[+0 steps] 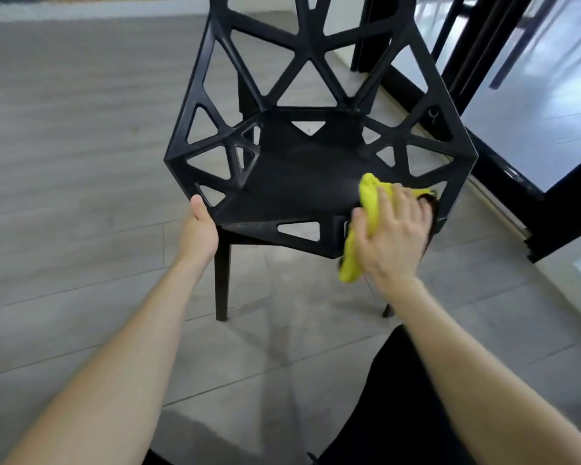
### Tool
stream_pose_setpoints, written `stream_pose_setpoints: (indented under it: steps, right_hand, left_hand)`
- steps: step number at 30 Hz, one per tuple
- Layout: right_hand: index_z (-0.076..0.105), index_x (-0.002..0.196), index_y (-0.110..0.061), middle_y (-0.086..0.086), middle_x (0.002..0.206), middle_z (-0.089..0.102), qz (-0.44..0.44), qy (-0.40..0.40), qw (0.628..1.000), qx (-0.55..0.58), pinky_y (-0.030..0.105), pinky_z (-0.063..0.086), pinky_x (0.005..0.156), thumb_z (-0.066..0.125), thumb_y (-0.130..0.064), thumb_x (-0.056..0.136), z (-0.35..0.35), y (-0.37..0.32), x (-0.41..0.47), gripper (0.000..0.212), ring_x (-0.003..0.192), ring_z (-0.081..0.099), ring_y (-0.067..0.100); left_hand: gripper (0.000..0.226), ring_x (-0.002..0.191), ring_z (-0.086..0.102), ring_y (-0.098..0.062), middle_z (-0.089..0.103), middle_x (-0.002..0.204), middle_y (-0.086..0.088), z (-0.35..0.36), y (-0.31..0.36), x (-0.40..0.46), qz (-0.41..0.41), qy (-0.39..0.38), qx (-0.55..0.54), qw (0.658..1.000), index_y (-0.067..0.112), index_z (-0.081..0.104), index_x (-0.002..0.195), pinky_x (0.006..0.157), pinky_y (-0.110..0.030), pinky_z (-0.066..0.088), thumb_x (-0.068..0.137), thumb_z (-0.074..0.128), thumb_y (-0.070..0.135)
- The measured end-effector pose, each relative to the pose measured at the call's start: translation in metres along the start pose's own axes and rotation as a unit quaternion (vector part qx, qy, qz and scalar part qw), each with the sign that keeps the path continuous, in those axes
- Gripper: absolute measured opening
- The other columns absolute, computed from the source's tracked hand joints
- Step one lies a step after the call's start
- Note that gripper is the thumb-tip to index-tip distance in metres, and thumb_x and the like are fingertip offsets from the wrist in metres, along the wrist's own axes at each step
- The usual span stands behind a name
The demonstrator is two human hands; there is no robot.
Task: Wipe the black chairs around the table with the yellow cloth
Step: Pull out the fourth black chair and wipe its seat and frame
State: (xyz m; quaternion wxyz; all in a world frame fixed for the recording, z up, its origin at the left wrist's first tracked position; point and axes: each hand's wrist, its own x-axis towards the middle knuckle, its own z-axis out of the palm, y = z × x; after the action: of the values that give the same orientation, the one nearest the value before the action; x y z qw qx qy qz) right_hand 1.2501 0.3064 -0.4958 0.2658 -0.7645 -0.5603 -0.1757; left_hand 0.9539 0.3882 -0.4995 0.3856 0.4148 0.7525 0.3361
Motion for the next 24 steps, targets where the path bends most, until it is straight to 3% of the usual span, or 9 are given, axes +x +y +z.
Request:
stream_pose_setpoints:
  steps: [5, 7, 9, 10, 13, 16, 18, 21, 24]
  right_hand:
    - [0.050, 0.154, -0.011, 0.025, 0.160, 0.044, -0.230, -0.098, 0.968, 0.028, 0.062, 0.018, 0.125, 0.040, -0.060, 0.107, 0.013, -0.162, -0.042, 0.069, 0.148, 0.039, 0.046]
    - [0.052, 0.153, -0.012, 0.022, 0.158, 0.047, -0.302, -0.098, 0.946, 0.056, 0.059, 0.023, 0.124, 0.045, -0.058, 0.107, 0.012, -0.156, -0.036, 0.066, 0.146, 0.043, 0.044]
    - [0.059, 0.149, -0.014, 0.016, 0.155, 0.053, -0.340, -0.070, 0.934, 0.084, 0.055, 0.030, 0.124, 0.052, -0.053, 0.106, 0.001, -0.104, -0.032, 0.059, 0.143, 0.050, 0.039]
    - [0.063, 0.147, -0.015, 0.014, 0.153, 0.057, -0.316, -0.046, 0.943, 0.088, 0.054, 0.032, 0.123, 0.056, -0.050, 0.105, -0.005, -0.066, -0.029, 0.055, 0.141, 0.053, 0.037]
    - [0.070, 0.139, -0.016, 0.009, 0.144, 0.066, -0.131, -0.005, 0.991, 0.040, 0.056, 0.030, 0.125, 0.053, -0.047, 0.107, -0.024, 0.042, -0.004, 0.048, 0.142, 0.054, 0.031]
    - [0.072, 0.134, -0.011, 0.012, 0.141, 0.067, -0.013, 0.002, 1.000, 0.009, 0.059, 0.023, 0.127, 0.054, -0.042, 0.104, -0.019, 0.028, -0.002, 0.046, 0.141, 0.053, 0.034]
    - [0.068, 0.137, -0.008, 0.018, 0.145, 0.062, -0.077, -0.010, 0.996, 0.036, 0.060, 0.025, 0.125, 0.054, -0.042, 0.103, -0.011, -0.044, -0.023, 0.051, 0.135, 0.055, 0.040]
    - [0.054, 0.152, -0.007, 0.024, 0.157, 0.049, -0.252, -0.087, 0.962, 0.061, 0.060, 0.021, 0.125, 0.048, -0.044, 0.106, -0.003, -0.158, -0.056, 0.059, 0.142, 0.046, 0.044]
    - [0.051, 0.154, -0.010, 0.020, 0.160, 0.046, -0.349, -0.129, 0.924, 0.094, 0.056, 0.021, 0.126, 0.047, -0.046, 0.107, -0.007, -0.170, -0.055, 0.059, 0.145, 0.044, 0.040]
  left_hand:
    - [0.071, 0.153, 0.043, -0.033, 0.050, 0.163, -0.015, -0.006, -0.008, 0.000, 0.048, 0.035, -0.022, 0.998, 0.010, 0.050, 0.157, 0.122, -0.041, 0.032, 0.116, 0.012, 0.054]
    - [0.071, 0.152, 0.044, -0.034, 0.051, 0.162, -0.016, -0.013, -0.018, 0.007, 0.049, 0.058, -0.023, 0.997, 0.009, 0.051, 0.155, 0.121, -0.040, 0.033, 0.116, 0.012, 0.053]
    - [0.073, 0.152, 0.044, -0.036, 0.052, 0.160, -0.017, -0.019, -0.027, 0.013, 0.047, 0.071, -0.016, 0.996, 0.008, 0.052, 0.155, 0.122, -0.042, 0.033, 0.116, 0.011, 0.054]
    - [0.075, 0.151, 0.045, -0.036, 0.053, 0.159, -0.017, -0.020, -0.029, 0.015, 0.044, 0.073, -0.009, 0.996, 0.008, 0.052, 0.155, 0.123, -0.044, 0.033, 0.115, 0.011, 0.056]
    - [0.079, 0.154, 0.042, -0.035, 0.051, 0.162, -0.014, -0.020, -0.031, 0.015, 0.051, 0.077, -0.015, 0.996, 0.014, 0.048, 0.159, 0.128, -0.047, 0.031, 0.112, 0.009, 0.063]
    - [0.079, 0.157, 0.039, -0.034, 0.047, 0.166, -0.012, -0.021, -0.030, 0.012, 0.049, 0.070, -0.024, 0.996, 0.017, 0.044, 0.163, 0.130, -0.047, 0.028, 0.111, 0.009, 0.064]
    - [0.077, 0.158, 0.037, -0.033, 0.046, 0.167, -0.012, -0.024, -0.030, 0.010, 0.044, 0.070, -0.018, 0.996, 0.016, 0.043, 0.164, 0.130, -0.046, 0.027, 0.112, 0.009, 0.063]
    - [0.070, 0.157, 0.038, -0.030, 0.045, 0.168, -0.013, -0.037, -0.037, 0.009, 0.054, 0.085, -0.037, 0.994, 0.013, 0.044, 0.162, 0.127, -0.039, 0.026, 0.116, 0.014, 0.055]
    - [0.073, 0.153, 0.044, -0.035, 0.049, 0.163, -0.019, -0.057, -0.051, 0.012, 0.035, 0.123, -0.039, 0.991, 0.008, 0.050, 0.157, 0.124, -0.041, 0.032, 0.115, 0.015, 0.057]
